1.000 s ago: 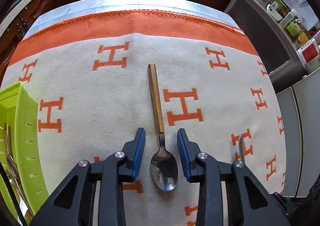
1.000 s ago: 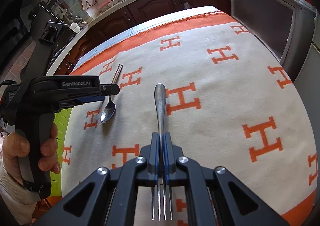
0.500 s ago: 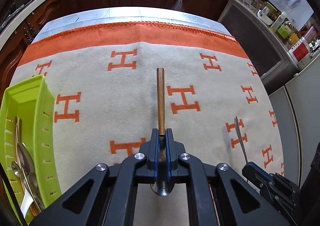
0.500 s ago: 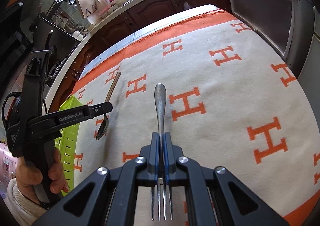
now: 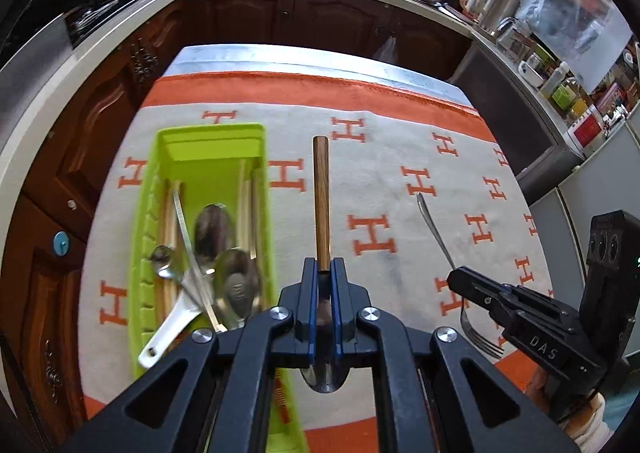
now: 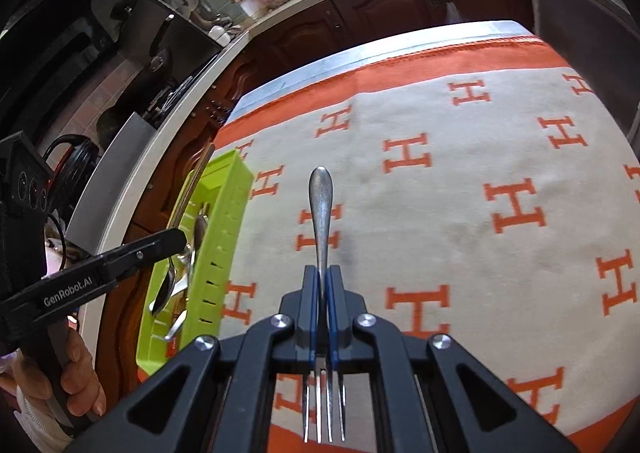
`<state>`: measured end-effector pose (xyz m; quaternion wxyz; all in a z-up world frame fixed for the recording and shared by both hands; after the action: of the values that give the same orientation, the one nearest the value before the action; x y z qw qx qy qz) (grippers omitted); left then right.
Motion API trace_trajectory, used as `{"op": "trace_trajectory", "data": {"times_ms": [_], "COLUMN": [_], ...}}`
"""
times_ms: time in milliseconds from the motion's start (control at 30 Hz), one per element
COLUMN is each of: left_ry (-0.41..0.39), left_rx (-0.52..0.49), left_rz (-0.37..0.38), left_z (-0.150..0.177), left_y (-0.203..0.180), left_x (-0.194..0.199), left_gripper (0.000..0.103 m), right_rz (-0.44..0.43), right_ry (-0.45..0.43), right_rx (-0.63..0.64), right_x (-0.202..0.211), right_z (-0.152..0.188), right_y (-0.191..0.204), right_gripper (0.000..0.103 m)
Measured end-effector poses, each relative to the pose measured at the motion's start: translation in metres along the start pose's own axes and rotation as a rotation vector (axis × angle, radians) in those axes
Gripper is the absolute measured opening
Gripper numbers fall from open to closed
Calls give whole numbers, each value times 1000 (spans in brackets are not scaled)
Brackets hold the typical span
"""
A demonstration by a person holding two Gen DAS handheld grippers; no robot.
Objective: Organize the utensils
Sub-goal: 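Carry the spoon and fork into the green tray and open both grippers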
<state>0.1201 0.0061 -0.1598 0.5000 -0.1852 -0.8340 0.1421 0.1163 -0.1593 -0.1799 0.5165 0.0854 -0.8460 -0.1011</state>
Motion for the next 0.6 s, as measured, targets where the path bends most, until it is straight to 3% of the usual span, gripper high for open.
{"op": "trace_trajectory", "data": {"times_ms": [233,400,600], "left_ry": [7,46,77], "left_rx": [76,103,143], "left_rz": [-78,-59,-7], "left_z": [29,45,59], "left_y": [74,93,103], "left_x": [27,16,-1], "left_gripper": [4,4,4], "right_rz": [-74,-87,-47], "right_ry": [61,126,186], "right_rx": [75,88,52], "right_x": [-9,-26,-51], "right_z": [-3,-3,-2], "right_y": [82,125,147], "right_gripper": [4,4,4]}}
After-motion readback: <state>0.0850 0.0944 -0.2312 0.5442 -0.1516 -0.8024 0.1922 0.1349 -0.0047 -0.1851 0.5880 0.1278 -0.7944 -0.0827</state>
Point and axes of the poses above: each gripper's, at about its wrist camera, not at the fingertips, and x roughly against the way its jaws point, y to its left, z to its underside, the point moved 10 cm from there along -x, roughly the way its jaws point, and after that the axes turned 15 degrees about z, right-handed, at the moved point
